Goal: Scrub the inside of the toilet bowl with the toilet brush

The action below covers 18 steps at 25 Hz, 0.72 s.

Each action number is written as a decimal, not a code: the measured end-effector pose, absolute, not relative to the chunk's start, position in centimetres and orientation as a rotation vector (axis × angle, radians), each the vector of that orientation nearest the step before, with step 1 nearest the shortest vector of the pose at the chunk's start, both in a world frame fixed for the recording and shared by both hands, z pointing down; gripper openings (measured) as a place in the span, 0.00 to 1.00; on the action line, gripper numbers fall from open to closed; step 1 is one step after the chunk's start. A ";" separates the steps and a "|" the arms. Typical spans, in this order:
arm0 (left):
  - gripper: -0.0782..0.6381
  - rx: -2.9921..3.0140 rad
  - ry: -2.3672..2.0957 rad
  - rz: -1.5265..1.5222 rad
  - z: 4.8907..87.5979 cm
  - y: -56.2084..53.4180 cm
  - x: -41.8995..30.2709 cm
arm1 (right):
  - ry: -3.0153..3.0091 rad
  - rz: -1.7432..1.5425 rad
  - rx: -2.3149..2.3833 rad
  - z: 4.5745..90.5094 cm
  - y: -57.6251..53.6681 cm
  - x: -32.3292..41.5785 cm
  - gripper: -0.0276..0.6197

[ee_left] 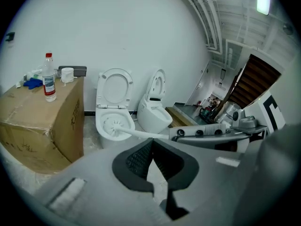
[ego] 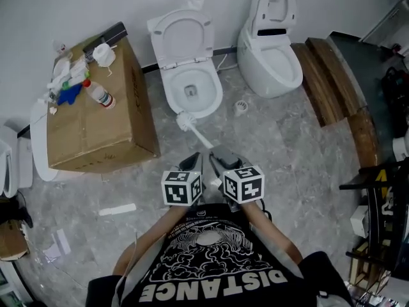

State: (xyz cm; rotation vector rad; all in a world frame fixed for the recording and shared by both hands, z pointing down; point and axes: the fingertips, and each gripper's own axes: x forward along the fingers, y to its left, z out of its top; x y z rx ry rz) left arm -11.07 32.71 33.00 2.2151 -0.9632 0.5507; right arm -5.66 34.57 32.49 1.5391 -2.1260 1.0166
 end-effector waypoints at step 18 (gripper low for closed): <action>0.11 2.137 -1.004 0.549 35.7 27.7 -9.9 | -2.138 1.057 1.461 34.8 29.5 -4.3 0.28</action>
